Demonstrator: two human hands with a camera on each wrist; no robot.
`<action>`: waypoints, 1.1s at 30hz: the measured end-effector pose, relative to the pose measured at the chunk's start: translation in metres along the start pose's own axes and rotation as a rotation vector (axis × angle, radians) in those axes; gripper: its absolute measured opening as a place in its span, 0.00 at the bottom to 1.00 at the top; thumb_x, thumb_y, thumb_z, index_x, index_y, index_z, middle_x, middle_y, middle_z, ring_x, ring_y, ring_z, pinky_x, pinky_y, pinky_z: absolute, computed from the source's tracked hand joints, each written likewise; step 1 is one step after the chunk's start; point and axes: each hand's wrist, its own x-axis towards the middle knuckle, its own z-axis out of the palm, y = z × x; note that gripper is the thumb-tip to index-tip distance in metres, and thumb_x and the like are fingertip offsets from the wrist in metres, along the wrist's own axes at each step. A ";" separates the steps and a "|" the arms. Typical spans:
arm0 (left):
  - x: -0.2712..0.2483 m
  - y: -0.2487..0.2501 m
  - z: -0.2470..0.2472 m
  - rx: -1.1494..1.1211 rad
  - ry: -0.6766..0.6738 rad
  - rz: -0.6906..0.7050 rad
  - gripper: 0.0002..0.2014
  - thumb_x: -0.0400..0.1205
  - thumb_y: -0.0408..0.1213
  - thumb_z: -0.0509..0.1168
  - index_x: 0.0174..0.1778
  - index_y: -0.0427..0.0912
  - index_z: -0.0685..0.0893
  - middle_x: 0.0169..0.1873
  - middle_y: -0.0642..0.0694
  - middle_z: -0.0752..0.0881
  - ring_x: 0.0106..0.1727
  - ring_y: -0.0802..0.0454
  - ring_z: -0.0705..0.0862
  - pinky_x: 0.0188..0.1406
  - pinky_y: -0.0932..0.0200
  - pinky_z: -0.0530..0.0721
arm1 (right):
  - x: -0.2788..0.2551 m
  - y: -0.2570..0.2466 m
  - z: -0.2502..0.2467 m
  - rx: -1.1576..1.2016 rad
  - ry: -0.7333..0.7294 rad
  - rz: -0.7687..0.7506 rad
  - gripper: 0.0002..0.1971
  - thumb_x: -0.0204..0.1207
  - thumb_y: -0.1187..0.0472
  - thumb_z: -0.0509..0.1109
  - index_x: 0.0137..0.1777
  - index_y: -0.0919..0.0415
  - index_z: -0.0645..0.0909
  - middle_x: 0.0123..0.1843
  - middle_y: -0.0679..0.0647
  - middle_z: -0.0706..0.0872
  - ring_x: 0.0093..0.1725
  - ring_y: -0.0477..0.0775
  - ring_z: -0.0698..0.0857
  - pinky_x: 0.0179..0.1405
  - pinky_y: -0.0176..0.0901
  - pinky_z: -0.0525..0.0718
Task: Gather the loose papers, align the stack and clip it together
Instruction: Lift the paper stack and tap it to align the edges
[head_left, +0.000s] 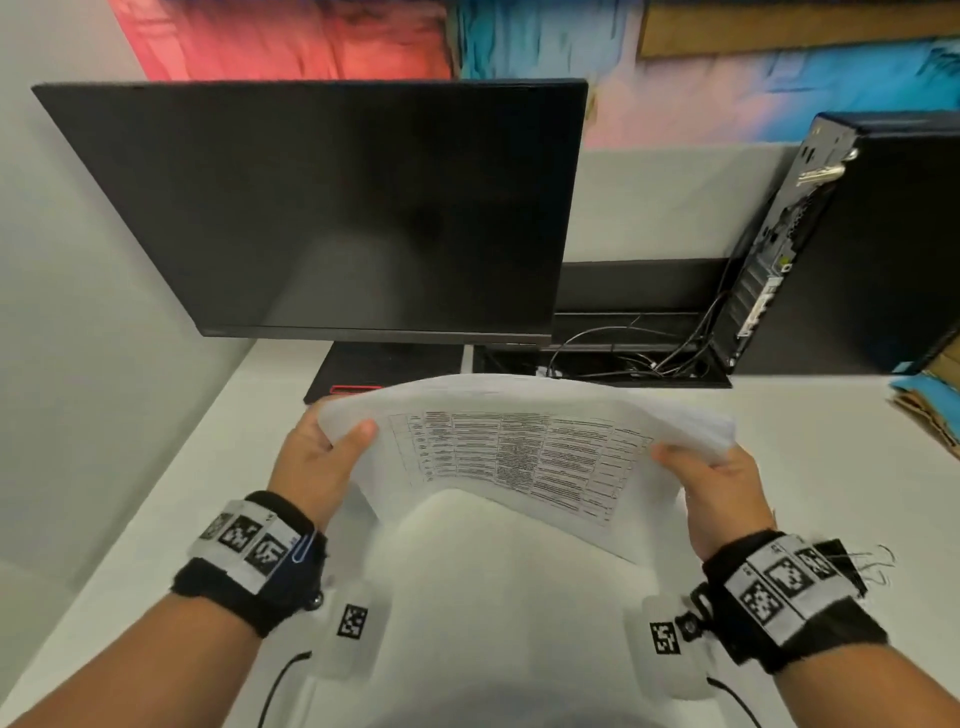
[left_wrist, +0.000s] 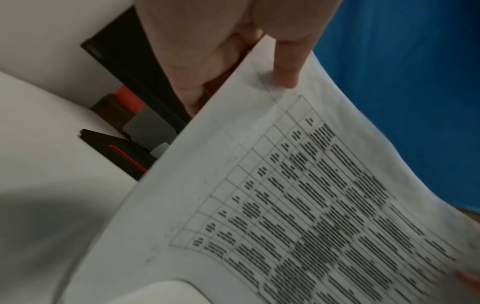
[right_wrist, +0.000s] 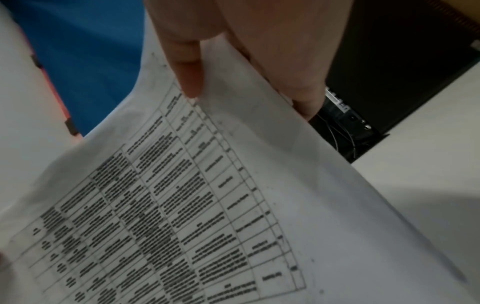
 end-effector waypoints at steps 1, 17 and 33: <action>-0.001 -0.001 0.004 -0.028 0.008 0.010 0.10 0.78 0.33 0.66 0.50 0.54 0.80 0.47 0.48 0.85 0.50 0.47 0.84 0.45 0.51 0.84 | 0.000 0.000 0.000 0.014 0.009 -0.001 0.12 0.75 0.76 0.62 0.48 0.61 0.83 0.36 0.47 0.91 0.34 0.36 0.88 0.33 0.27 0.82; 0.005 0.007 0.020 -0.041 0.018 0.055 0.15 0.71 0.49 0.67 0.51 0.49 0.81 0.46 0.47 0.85 0.48 0.49 0.84 0.43 0.53 0.82 | 0.013 -0.012 0.010 0.013 0.096 -0.004 0.03 0.77 0.61 0.67 0.48 0.53 0.80 0.42 0.46 0.85 0.40 0.43 0.84 0.34 0.30 0.80; -0.015 0.008 0.032 -0.060 0.132 -0.011 0.12 0.66 0.36 0.78 0.37 0.55 0.83 0.41 0.48 0.89 0.48 0.43 0.88 0.50 0.42 0.87 | -0.010 0.004 0.011 -0.095 0.102 -0.118 0.08 0.68 0.70 0.75 0.41 0.56 0.85 0.45 0.58 0.88 0.42 0.46 0.86 0.42 0.34 0.84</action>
